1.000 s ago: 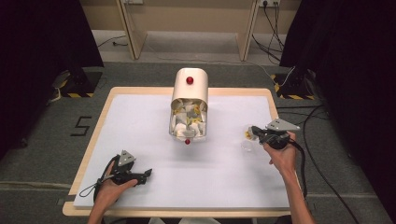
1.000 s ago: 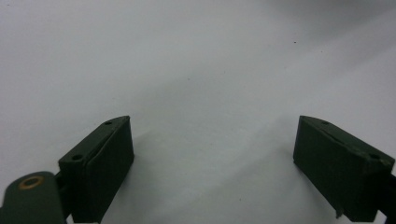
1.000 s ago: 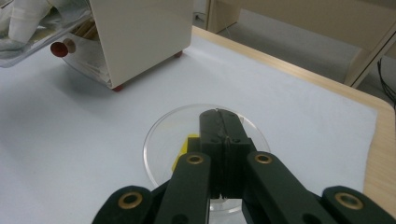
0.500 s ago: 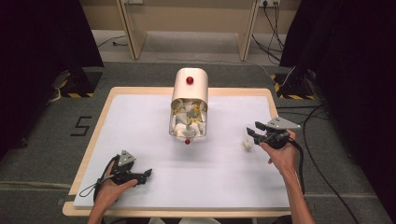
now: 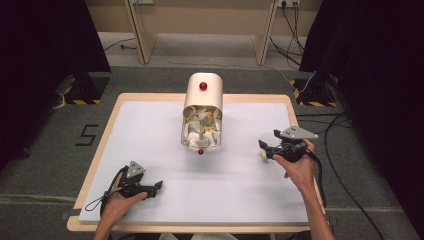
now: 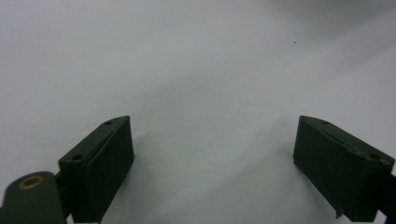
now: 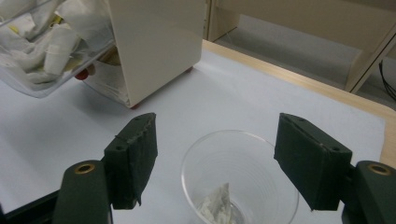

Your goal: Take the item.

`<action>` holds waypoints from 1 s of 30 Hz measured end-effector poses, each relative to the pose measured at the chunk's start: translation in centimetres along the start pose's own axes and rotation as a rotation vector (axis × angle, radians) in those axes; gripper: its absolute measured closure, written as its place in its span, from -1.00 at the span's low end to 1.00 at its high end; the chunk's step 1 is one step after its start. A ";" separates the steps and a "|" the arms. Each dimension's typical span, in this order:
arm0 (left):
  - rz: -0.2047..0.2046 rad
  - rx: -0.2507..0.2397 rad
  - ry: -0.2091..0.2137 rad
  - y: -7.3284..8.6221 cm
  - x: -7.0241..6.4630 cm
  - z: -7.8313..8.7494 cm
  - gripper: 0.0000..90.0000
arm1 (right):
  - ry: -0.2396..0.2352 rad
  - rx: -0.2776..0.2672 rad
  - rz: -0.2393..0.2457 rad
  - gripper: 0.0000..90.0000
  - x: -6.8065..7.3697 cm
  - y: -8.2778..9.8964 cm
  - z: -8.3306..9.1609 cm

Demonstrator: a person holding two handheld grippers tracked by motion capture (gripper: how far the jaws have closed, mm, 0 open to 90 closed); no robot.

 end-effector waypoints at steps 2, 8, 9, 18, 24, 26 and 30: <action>0.000 0.000 -0.001 0.0 0.0 0.0 -0.74 | -0.003 0.000 0.002 -0.35 0.3 0.0 0.1; -0.001 0.001 -0.001 0.0 0.0 0.0 -0.74 | -0.051 0.022 0.029 -0.35 2.2 0.5 0.1; 0.000 0.000 -0.001 0.0 0.0 0.0 -0.74 | -0.053 0.023 0.029 -0.35 2.5 0.6 0.1; 0.000 0.000 -0.001 0.0 0.0 0.0 -0.74 | -0.096 0.017 0.047 -0.35 4.4 1.2 0.6; -0.001 0.001 -0.001 0.0 0.0 0.0 -0.74 | -0.127 0.027 0.067 -0.35 5.8 1.9 0.6; -0.001 0.001 -0.001 0.0 0.0 0.0 -0.74 | -0.136 0.038 0.074 -0.35 6.2 2.2 0.6; -0.001 0.000 -0.001 0.0 0.0 0.0 -0.74 | -0.153 0.057 0.077 -0.35 6.8 3.0 0.3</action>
Point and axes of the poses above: each handheld gripper's, and its own axes: z roughly backward along the jaws, y roughly out of its underside, x roughly to its left, the point moved 5 cm from there along -z, roughly forward along the jaws, and after that the axes turned 3 degrees about -z, right-handed, at the moved point
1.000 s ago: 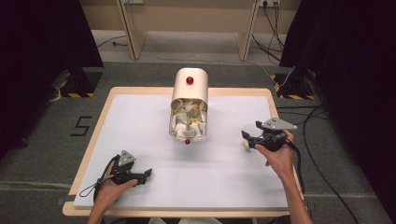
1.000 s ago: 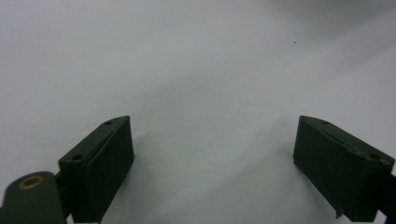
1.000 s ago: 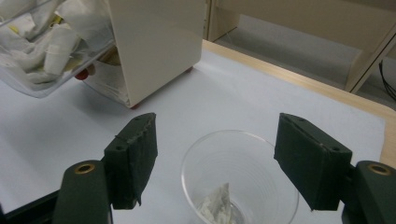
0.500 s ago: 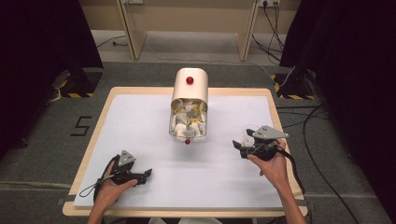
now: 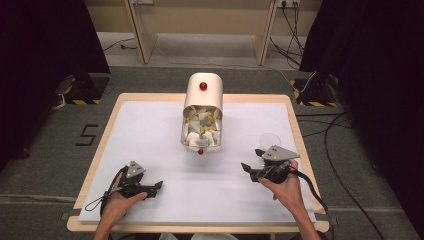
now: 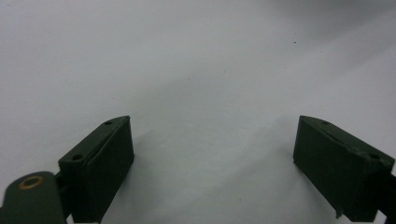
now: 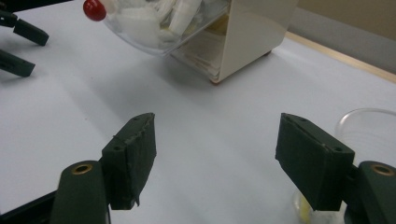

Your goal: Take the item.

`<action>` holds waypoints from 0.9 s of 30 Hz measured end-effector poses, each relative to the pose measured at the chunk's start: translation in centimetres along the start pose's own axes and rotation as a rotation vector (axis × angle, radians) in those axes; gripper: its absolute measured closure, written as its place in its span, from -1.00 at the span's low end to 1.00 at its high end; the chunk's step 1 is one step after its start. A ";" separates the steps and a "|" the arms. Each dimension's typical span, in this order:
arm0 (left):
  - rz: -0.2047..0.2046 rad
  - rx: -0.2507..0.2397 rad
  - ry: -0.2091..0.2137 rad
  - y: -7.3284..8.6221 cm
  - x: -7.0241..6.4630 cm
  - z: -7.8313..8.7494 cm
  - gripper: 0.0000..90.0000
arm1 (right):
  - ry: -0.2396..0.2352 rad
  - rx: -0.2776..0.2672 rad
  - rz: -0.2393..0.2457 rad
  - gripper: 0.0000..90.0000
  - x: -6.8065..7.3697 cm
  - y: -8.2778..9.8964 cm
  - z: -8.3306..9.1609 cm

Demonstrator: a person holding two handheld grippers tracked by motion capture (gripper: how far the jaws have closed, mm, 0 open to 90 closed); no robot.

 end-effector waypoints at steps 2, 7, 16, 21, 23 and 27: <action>-0.001 0.001 0.000 0.0 0.0 0.0 -0.74 | -0.002 0.005 0.001 -0.35 0.1 0.2 -0.1; -0.001 0.001 0.000 0.0 0.0 0.0 -0.74 | -0.013 0.027 -0.003 -0.35 0.4 1.3 -0.4; -0.001 0.001 0.000 0.0 0.0 0.0 -0.74 | -0.021 0.055 0.016 -0.35 1.0 2.6 -0.5; 0.000 0.000 0.000 0.0 0.0 0.0 -0.74 | -0.013 0.088 0.045 -0.36 1.2 3.6 -0.4; -0.001 0.001 0.000 0.0 0.0 0.0 -0.74 | -0.022 0.092 0.046 -0.36 1.5 3.7 -0.3; -0.001 0.000 0.000 0.0 0.0 0.0 -0.74 | -0.024 0.110 0.068 -0.37 1.9 4.1 -0.5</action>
Point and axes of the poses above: each handheld gripper's, and its own axes: z roughly backward along the jaws, y roughly out of its underside, x roughly to its left, the point moved 5 cm from there along -z, roughly forward along the jaws, and after that the axes turned 3 degrees about -z, right-handed, at the moved point
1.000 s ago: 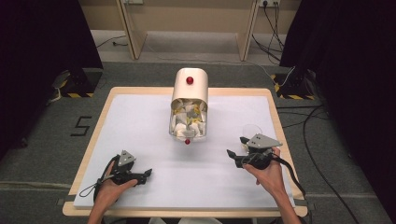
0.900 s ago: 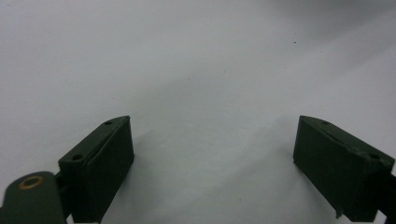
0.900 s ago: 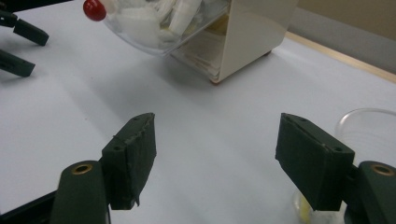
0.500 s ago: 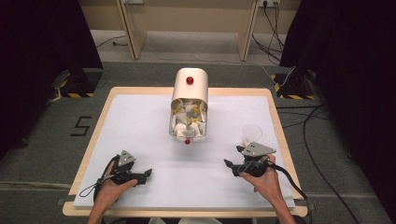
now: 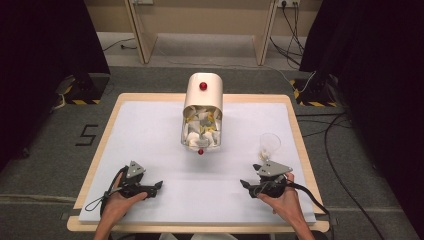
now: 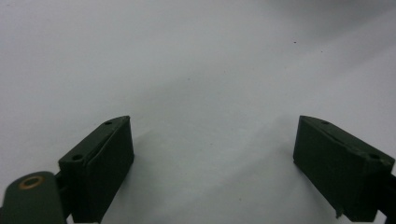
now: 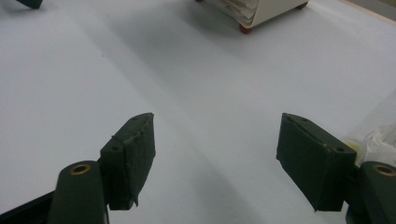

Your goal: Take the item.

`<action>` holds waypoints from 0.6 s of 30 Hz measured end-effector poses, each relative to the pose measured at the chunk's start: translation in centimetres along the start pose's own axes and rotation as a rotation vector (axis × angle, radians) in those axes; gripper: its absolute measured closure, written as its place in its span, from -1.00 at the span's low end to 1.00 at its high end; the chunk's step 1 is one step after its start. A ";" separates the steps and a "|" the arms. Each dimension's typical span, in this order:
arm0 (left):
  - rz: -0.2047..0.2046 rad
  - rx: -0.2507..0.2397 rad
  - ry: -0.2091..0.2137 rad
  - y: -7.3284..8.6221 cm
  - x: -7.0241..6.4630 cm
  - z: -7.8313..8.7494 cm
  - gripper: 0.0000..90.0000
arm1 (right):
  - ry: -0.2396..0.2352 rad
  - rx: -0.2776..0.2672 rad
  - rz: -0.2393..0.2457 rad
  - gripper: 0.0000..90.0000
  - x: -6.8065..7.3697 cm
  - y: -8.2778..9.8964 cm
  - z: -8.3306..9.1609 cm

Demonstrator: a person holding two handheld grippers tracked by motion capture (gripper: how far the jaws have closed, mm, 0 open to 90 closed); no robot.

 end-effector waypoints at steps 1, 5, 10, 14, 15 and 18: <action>0.000 0.000 0.000 0.0 0.0 0.0 -0.74 | 0.000 0.000 0.000 -0.37 0.0 0.0 0.0; 0.000 0.000 0.000 0.0 0.0 0.0 -0.74 | -0.002 0.027 0.012 -0.38 0.3 0.4 -0.3; 0.000 0.000 0.000 0.0 0.0 0.0 -0.74 | -0.004 0.042 0.024 -0.38 0.6 0.7 -0.4; 0.000 0.000 0.000 0.0 0.0 0.0 -0.74 | -0.012 0.047 -0.002 -0.37 0.3 1.4 -0.4; 0.000 0.000 0.000 0.0 0.0 0.0 -0.74 | -0.012 0.047 -0.002 -0.37 0.3 1.4 -0.4; 0.000 0.000 0.000 0.0 0.0 0.0 -0.74 | -0.005 0.064 0.004 -0.39 0.2 1.9 -0.2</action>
Point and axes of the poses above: each handheld gripper's, and its own axes: z roughly backward along the jaws, y roughly out of its underside, x roughly to its left, the point moved 5 cm from there along -z, roughly forward along the jaws, and after that the axes turned 3 degrees about -z, right-handed, at the moved point
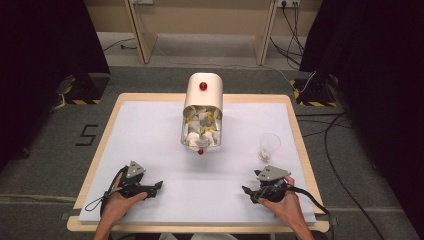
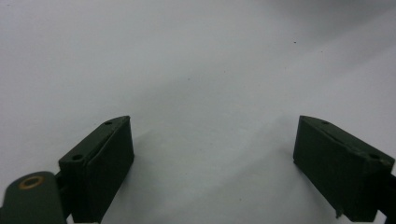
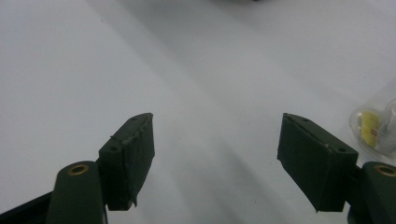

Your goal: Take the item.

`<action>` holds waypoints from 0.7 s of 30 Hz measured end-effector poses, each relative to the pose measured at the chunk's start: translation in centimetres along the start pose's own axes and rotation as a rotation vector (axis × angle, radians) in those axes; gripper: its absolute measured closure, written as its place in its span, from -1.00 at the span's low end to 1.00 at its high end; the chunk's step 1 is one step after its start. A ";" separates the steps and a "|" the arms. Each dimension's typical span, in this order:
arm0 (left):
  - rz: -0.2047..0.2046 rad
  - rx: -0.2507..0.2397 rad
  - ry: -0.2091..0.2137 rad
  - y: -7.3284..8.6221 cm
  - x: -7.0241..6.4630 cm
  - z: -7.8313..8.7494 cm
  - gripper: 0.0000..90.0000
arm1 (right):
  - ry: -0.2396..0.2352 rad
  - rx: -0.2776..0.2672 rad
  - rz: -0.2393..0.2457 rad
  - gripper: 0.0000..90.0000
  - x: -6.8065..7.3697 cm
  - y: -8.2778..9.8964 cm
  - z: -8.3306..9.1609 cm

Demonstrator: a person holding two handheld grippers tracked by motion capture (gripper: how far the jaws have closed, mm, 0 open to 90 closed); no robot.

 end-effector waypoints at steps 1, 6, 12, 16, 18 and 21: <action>0.000 0.000 0.000 0.0 0.0 0.0 -0.74 | -0.013 0.001 -0.002 -0.39 0.2 0.2 0.0; 0.001 0.000 0.000 0.0 0.0 0.0 -0.74 | -0.015 0.026 -0.022 -0.39 -0.2 1.2 0.0; 0.000 0.000 0.000 0.0 0.0 0.0 -0.74 | -0.013 0.016 -0.042 -0.39 -0.6 1.5 0.2; 0.001 -0.001 0.000 0.0 0.0 0.0 -0.74 | -0.018 0.019 -0.069 -0.41 -1.0 2.0 0.3; 0.000 -0.001 0.000 0.0 0.0 0.0 -0.74 | -0.013 0.013 -0.068 -0.41 -1.0 2.0 0.5; 0.000 -0.001 -0.001 0.0 0.0 0.0 -0.74 | -0.008 0.015 -0.069 -0.44 -1.1 2.1 0.6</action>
Point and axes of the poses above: each handheld gripper's, and its own axes: z roughly backward along the jaws, y roughly out of its underside, x roughly to its left, the point moved 5 cm from there along -z, roughly forward along the jaws, and after that the axes turned 3 degrees about -z, right-handed, at the moved point
